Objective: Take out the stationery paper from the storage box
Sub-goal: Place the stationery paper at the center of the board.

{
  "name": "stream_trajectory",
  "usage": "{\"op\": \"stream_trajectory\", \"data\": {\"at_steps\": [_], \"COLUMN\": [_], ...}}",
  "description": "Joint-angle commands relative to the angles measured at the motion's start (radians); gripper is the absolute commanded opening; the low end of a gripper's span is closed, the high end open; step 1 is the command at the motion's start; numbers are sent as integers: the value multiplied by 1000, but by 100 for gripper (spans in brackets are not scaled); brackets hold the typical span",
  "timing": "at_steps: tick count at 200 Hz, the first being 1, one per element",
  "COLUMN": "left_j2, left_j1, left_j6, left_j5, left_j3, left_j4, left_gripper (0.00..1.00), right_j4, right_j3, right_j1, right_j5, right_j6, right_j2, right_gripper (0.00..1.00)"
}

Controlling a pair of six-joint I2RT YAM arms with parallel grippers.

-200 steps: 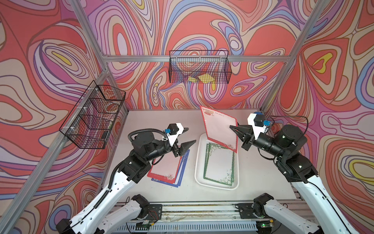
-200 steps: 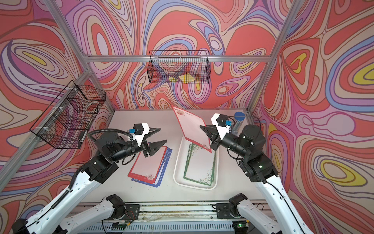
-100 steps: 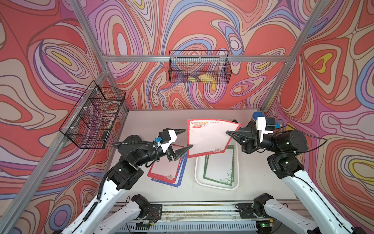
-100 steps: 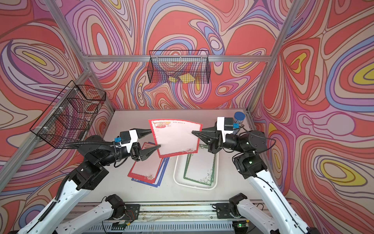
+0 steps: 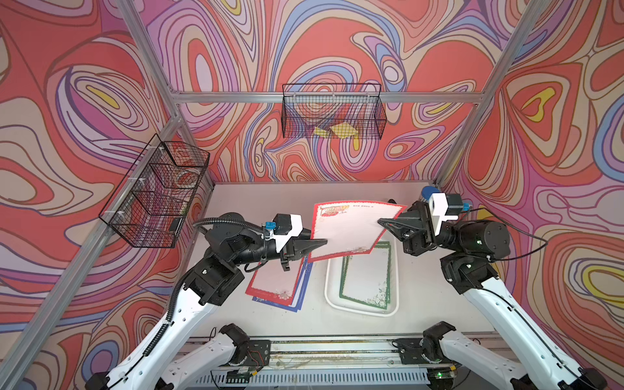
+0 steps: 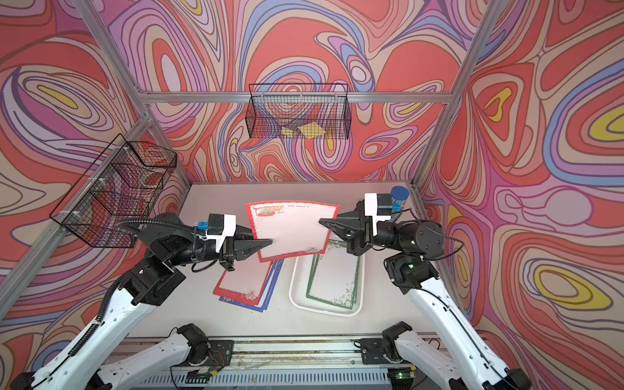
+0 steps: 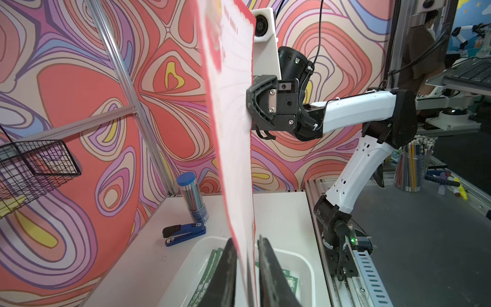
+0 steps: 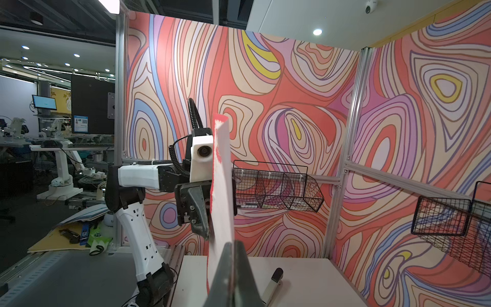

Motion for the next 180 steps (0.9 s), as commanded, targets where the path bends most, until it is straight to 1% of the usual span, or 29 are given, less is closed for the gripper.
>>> {"op": "stream_trajectory", "data": {"at_steps": [1,17,36,48,52,56,60,69,74,78,86,101,121,135,151,180], "left_j2": [2,8,15,21,25,31,37,56,72,86,115,166,208,233,265,354], "left_j1": [0,0,0,0,-1,1,1,3,10,16,38,106,217,285,354,427], "left_j6": [-34,-47,-43,-16,2,19,38,71,86,97,114,111,61,35,36,71], "left_j5": [35,33,24,4,-8,-25,-44,-95,-120,-134,-159,-140,-87,-52,-4,-31], "left_j3": [26,26,34,58,72,88,106,154,184,212,262,337,371,382,389,396], "left_j4": [2,5,-14,-73,-106,-146,-191,-303,-362,-412,-506,-647,-743,-811,-891,-1020], "left_gripper": [6,0,0,0,0,0,0,0,0,0,0,0,0,0,0,0], "right_j4": [49,37,-4,-62,-95,-126,-159,-238,-286,-322,-381,-454,-528,-561,-577,-600], "right_j3": [-8,-9,-6,2,6,12,16,32,42,52,66,78,88,92,88,82], "right_j1": [1,1,2,2,2,2,1,1,2,2,1,2,2,2,2,2], "right_j5": [-33,-33,-6,44,69,95,126,210,262,309,390,520,620,645,659,688], "right_j6": [44,37,4,-37,-55,-74,-94,-137,-155,-168,-192,-235,-271,-282,-280,-287], "right_j2": [6,7,7,6,5,3,2,0,-2,-3,-5,-5,3,4,0,-5], "right_gripper": [0,0,0,0,2,5,11,37,49,54,59,61,61,61,61,61]}}
